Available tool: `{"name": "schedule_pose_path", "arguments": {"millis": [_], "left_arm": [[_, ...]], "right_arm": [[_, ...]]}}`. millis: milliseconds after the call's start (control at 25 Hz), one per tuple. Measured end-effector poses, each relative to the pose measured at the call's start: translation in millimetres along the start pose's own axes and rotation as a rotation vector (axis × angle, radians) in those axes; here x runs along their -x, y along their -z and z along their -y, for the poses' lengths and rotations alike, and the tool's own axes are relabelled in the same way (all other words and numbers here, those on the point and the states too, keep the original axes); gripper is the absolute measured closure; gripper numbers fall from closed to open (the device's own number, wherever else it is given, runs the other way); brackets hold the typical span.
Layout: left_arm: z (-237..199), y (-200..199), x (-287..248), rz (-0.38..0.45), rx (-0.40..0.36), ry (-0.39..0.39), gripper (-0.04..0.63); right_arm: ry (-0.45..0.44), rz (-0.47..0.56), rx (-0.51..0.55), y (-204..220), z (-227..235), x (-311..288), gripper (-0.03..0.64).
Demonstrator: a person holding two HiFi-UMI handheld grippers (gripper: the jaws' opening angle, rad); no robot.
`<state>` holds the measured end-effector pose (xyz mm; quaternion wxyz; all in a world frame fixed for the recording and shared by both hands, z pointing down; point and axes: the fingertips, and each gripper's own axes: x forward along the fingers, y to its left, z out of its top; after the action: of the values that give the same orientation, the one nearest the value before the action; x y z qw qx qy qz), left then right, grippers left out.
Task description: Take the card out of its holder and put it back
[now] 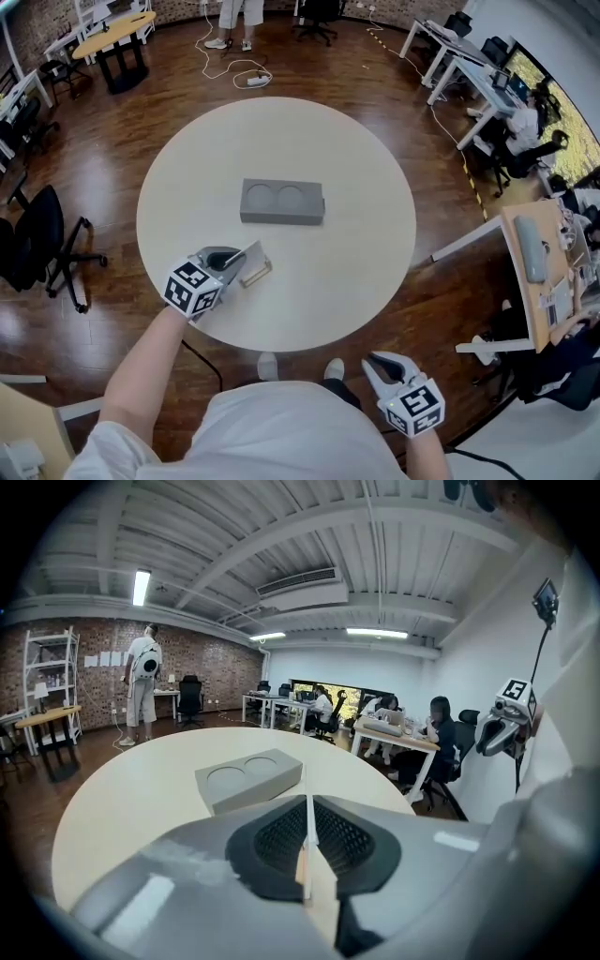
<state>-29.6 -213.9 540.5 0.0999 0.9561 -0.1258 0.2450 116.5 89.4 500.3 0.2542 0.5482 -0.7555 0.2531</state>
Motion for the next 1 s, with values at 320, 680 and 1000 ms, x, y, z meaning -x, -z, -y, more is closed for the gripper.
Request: {"name": "schedule_pose_path", "arguments": {"millis": [320, 680, 1000], "left_arm": [[-10.5, -2.4, -9.6, -0.002, 0.026, -0.002, 0.58], [-4.3, 2.3, -11.6, -0.019, 0.006, 0.008, 0.58], [-2.5, 23.2, -25.9, -0.031, -0.014, 0.0, 0.58]], "right_arm": [[0.003, -0.009, -0.005, 3.1, 8.2, 1.6, 0.577], [0.005, -0.004, -0.01, 1.3, 13.8, 0.6, 0.577], [-0.005, -0.009, -0.004, 0.0, 12.7, -3.0, 0.577]]}}
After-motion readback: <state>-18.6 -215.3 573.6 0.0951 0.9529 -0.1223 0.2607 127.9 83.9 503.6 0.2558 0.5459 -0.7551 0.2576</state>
